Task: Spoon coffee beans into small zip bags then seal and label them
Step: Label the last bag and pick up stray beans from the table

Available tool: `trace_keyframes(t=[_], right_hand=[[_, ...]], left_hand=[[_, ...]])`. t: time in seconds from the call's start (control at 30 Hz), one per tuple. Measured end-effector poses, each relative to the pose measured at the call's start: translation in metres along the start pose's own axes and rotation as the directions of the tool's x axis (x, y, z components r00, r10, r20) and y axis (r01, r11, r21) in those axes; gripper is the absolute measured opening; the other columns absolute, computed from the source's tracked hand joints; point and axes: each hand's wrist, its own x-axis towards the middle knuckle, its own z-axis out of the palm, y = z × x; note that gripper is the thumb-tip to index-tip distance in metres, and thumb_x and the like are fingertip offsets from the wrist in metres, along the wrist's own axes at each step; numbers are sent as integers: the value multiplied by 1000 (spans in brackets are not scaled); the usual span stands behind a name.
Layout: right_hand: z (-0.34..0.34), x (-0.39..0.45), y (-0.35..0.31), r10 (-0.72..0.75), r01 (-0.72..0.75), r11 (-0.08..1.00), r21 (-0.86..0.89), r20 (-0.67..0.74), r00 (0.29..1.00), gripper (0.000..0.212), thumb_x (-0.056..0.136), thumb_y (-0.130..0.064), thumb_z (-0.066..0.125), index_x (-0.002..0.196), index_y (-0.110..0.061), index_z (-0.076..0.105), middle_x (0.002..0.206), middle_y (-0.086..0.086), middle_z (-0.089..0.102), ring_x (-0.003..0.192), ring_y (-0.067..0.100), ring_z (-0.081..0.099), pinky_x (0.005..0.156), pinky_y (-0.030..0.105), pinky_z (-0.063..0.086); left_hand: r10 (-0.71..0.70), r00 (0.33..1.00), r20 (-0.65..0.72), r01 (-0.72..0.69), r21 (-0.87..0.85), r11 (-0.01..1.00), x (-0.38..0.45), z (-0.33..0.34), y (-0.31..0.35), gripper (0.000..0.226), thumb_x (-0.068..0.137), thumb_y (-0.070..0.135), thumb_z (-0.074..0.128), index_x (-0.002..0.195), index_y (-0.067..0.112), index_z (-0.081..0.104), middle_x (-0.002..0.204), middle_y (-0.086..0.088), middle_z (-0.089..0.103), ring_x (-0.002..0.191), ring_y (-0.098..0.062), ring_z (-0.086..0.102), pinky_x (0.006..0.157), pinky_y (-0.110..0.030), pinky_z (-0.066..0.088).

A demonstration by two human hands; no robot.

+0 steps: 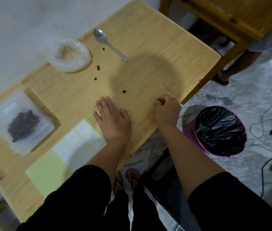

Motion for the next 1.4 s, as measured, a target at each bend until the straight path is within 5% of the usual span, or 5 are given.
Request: trace_keyframes(t=[0.47,0.77,1.17,1.27,1.4], right_hand=[[12,-2,-44,3,-128,961,246,450,893,26,93,-12,34,94,-18,59,85,0,58,71,14,53,62,25,44],[39,11,-54,-345,359,933,21,339,876,30,90,-28,59,117,-17,64,114,1,68,105,15,61,85,16,38],[55,10,-56,-413,460,880,-115,292,863,16,90,-23,56,98,-12,65,95,5,67,86,20,60,73,28,42],[57,10,-69,-332,361,930,-67,267,905,19,94,-24,49,100,-10,61,93,3,63,83,17,56,73,26,40],[57,12,-92,4,-168,906,390,387,922,18,95,-18,39,82,-13,50,69,-1,48,61,12,43,54,25,37]], left_hand=[[72,997,5,-72,14,997,36,-12,-19,57,100,29,25,149,4,10,159,-13,6,147,-25,-1,119,-38,-1],[27,1000,-12,-27,34,999,50,-10,-22,60,99,31,25,150,6,8,159,-9,5,147,-22,-3,119,-38,-1],[-4,999,50,3,24,1000,54,-12,-21,62,97,33,22,150,7,1,160,-7,-1,146,-19,-7,119,-36,-4],[1,997,72,-6,70,998,54,-13,-20,62,98,33,19,149,7,-4,159,-7,-4,146,-20,-8,119,-36,-5],[4,997,81,-3,-9,1000,53,-13,-21,62,99,33,19,149,8,-6,159,-7,-9,146,-19,-12,117,-35,-10]])
